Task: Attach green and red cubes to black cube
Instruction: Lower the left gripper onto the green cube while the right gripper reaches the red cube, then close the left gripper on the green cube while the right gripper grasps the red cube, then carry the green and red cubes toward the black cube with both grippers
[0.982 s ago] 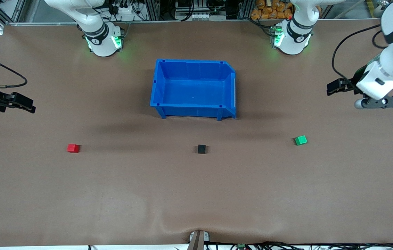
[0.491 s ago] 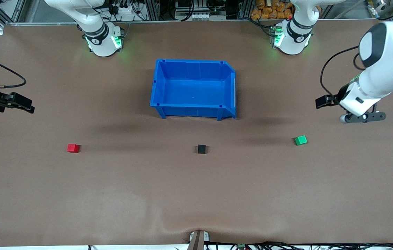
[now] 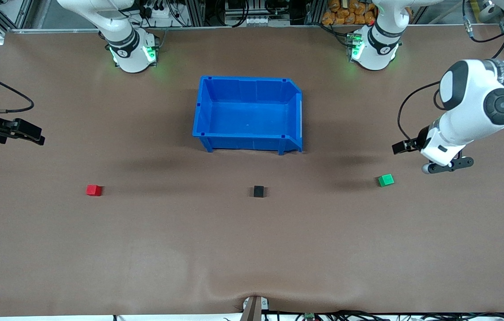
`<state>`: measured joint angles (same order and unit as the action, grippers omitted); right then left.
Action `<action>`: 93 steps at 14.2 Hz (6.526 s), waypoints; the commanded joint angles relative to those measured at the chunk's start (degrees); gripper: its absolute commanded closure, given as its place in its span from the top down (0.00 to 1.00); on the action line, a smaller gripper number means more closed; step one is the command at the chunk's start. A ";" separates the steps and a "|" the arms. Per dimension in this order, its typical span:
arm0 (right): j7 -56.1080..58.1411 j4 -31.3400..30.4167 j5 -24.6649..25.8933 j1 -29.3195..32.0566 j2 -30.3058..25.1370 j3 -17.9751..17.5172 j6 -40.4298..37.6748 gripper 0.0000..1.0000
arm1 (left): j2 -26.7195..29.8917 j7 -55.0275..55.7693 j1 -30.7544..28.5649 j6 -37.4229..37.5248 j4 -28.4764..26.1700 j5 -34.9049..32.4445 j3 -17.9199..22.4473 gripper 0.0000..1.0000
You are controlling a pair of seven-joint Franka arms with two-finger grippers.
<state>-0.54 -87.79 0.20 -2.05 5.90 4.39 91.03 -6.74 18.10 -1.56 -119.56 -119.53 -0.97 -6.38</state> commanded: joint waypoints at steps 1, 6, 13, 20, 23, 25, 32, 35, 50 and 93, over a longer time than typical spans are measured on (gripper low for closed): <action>-0.25 -0.01 0.06 -0.24 -0.36 -0.26 -0.50 1.00 | -2.31 3.87 -0.11 -4.00 -0.79 -0.26 -0.21 1.00; -0.07 0.34 -0.12 -0.50 -0.54 -0.61 -1.64 1.00 | -4.95 5.54 -0.11 -10.77 -3.43 -0.26 -0.21 1.00; -0.16 0.08 -1.34 -1.38 0.34 -0.61 -4.10 1.00 | -10.04 9.67 -0.72 -17.36 -3.52 -0.26 -0.12 1.00; -0.34 0.17 -4.25 -0.42 6.75 -0.52 -3.14 1.00 | -14.26 9.23 -1.16 -25.36 -3.96 -0.26 -0.03 0.97; 0.45 0.43 -4.16 -1.20 11.84 -0.61 -2.18 1.00 | -16.64 8.80 -1.51 -28.79 -3.87 -1.05 0.05 0.89; 1.41 0.43 -4.25 -1.73 14.39 -0.61 1.42 1.00 | -17.86 8.44 -1.60 -28.89 -2.91 -3.86 0.32 0.86; 29.00 0.34 -4.24 2.30 21.51 -0.52 4.58 1.00 | -18.31 8.53 -1.43 -29.33 -2.38 -4.13 0.32 0.73; 28.58 -0.27 -4.16 4.06 25.38 -0.26 10.56 1.00 | -19.19 8.27 -1.43 -29.24 -1.67 -4.13 0.32 0.68; 9.42 -14.40 -3.46 5.65 29.00 -0.17 35.70 1.00 | -21.30 8.09 -1.16 -29.24 0.26 -4.13 0.23 0.31; 75.95 -2.29 -0.73 -12.98 29.00 -1.93 29.47 0.00 | -38.51 85.16 20.36 -12.63 37.16 -3.52 -8.83 0.00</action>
<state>74.57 -90.63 -0.68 -14.38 35.06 2.21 121.70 -41.92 100.36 15.67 -134.23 -87.54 -4.03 -16.76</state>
